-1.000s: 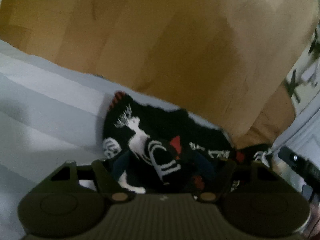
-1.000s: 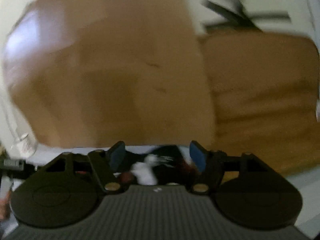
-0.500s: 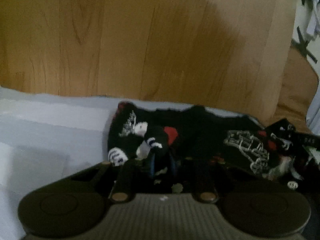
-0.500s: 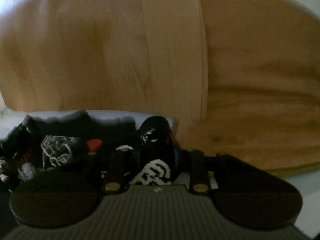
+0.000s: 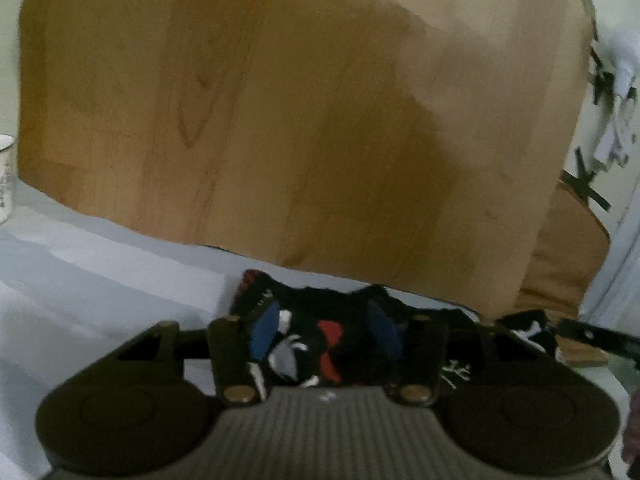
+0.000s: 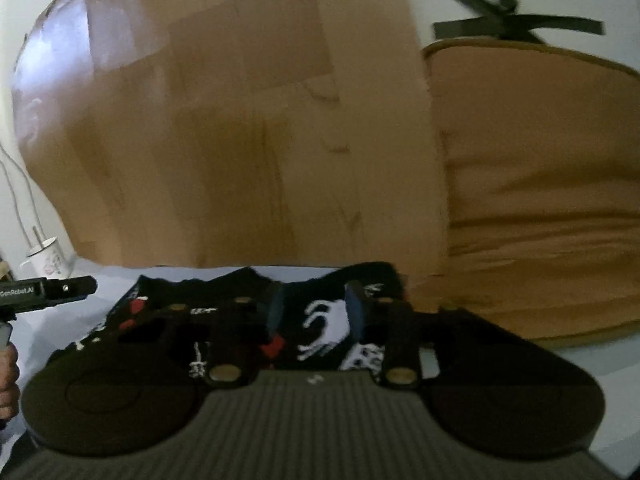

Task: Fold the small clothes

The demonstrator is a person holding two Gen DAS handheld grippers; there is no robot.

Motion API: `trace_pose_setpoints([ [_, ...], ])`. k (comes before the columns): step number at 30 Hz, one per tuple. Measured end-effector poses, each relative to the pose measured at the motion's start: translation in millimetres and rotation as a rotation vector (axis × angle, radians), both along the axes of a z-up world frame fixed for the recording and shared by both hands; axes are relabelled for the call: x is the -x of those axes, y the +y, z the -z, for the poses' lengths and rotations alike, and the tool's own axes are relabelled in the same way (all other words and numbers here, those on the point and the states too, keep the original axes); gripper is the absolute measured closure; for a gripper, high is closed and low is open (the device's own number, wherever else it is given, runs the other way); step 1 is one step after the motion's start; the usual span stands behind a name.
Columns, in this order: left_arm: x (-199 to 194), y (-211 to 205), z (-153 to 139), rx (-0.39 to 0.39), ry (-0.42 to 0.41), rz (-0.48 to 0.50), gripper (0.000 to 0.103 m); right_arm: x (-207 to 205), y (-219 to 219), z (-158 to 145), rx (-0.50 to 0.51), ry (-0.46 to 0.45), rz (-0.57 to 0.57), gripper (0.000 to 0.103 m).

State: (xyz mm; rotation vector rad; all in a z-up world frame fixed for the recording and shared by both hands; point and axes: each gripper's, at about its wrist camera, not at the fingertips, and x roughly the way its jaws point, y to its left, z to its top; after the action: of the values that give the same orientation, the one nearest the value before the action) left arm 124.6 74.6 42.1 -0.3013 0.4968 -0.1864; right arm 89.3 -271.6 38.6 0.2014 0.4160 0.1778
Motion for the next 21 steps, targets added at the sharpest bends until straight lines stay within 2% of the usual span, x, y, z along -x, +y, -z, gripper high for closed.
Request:
trace_pose_setpoints([
  [1, -2.1, -3.3, 3.2, -0.007, 0.009, 0.015, 0.066, -6.9, -3.4, 0.1, -0.023, 0.017, 0.005, 0.069],
  [4, -12.2, -12.0, 13.5, -0.026, 0.049, 0.078, 0.077, -30.3, -18.2, 13.6, -0.116, 0.102, 0.017, 0.069],
  [5, -15.5, -14.5, 17.2, -0.039, 0.067, 0.093, 0.077, -38.4, -22.0, 21.0, -0.130, 0.143, 0.025, 0.071],
  [6, -17.9, -17.6, 21.6, -0.064, 0.092, 0.098, 0.078, -47.4, -27.8, 32.4, -0.141, 0.191, 0.033, 0.079],
  [7, -23.4, -21.6, 27.6, -0.104, 0.131, 0.095, 0.079, -51.1, -31.7, 39.6, -0.139, 0.186, 0.042, 0.089],
  [8, -25.2, -25.0, 32.1, -0.141, 0.128, 0.093, 0.079, -53.2, -36.8, 43.8, -0.154, 0.183, 0.049, 0.100],
  [10, -24.6, -31.1, 31.1, -0.186, 0.123, 0.096, 0.078, -57.3, -48.5, 49.9, -0.267, 0.201, 0.053, 0.102],
  [13, -21.2, -36.1, 32.2, -0.217, 0.114, 0.097, 0.078, -50.9, -50.4, 44.1, -0.270, 0.213, 0.048, 0.102],
  [14, -20.1, -35.3, 31.7, -0.215, 0.111, 0.100, 0.077, -42.5, -49.7, 38.4, -0.265, 0.212, 0.058, 0.101],
  [16, -17.0, -31.8, 28.9, -0.195, 0.115, 0.116, 0.066, -20.2, -49.3, 24.2, -0.270, 0.183, 0.068, 0.090],
  [17, -12.7, -29.2, 23.6, -0.184, 0.121, 0.118, 0.063, -4.2, -49.3, 17.6, -0.267, 0.158, 0.063, 0.079],
  [18, -7.4, -25.6, 16.8, -0.175, 0.120, 0.109, 0.052, 9.8, -45.1, 12.0, -0.251, 0.135, 0.048, 0.063],
  [19, 2.0, -20.6, 7.7, -0.169, 0.104, 0.092, 0.047, 26.9, -42.2, 6.7, -0.224, 0.116, 0.031, 0.057],
  [21, 20.6, -9.7, -5.5, -0.163, 0.093, 0.087, 0.047, 65.5, -38.8, 3.2, -0.175, 0.102, -0.016, 0.054],
])
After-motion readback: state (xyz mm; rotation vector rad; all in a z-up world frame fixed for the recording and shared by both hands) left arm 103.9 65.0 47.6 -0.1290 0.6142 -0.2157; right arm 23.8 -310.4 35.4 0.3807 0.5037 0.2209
